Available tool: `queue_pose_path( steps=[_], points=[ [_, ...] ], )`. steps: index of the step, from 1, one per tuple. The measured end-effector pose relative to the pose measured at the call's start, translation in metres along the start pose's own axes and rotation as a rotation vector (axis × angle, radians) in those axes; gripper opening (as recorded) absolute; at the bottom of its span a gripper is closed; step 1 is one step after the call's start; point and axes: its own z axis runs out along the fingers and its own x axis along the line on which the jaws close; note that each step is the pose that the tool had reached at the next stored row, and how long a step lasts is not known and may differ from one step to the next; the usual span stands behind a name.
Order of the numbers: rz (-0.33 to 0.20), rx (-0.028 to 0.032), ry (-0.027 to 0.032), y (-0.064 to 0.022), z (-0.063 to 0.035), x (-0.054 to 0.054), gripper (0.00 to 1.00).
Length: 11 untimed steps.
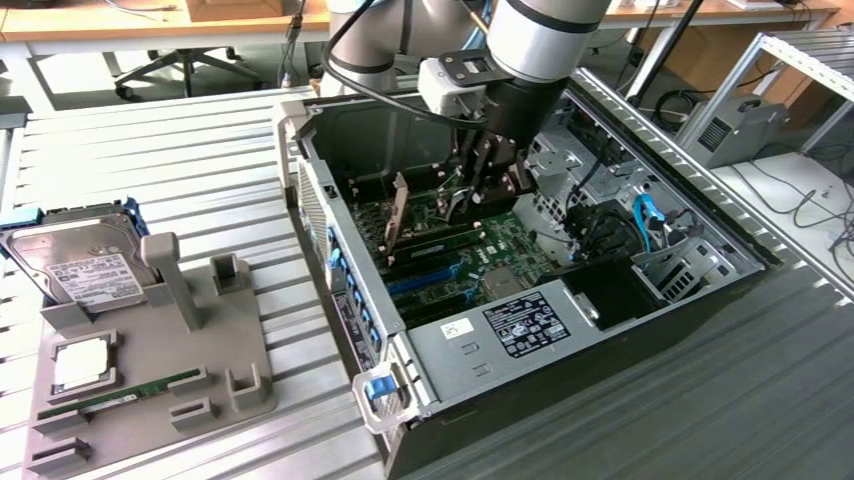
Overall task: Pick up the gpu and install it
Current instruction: 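Insert the gpu into the slot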
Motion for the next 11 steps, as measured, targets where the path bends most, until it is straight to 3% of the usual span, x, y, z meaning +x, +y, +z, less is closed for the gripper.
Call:
queue_pose_path(
  steps=[11],
  points=[
    [0.000,0.0000,0.0000,0.0023,0.0013,0.0017,0.26]
  ],
)
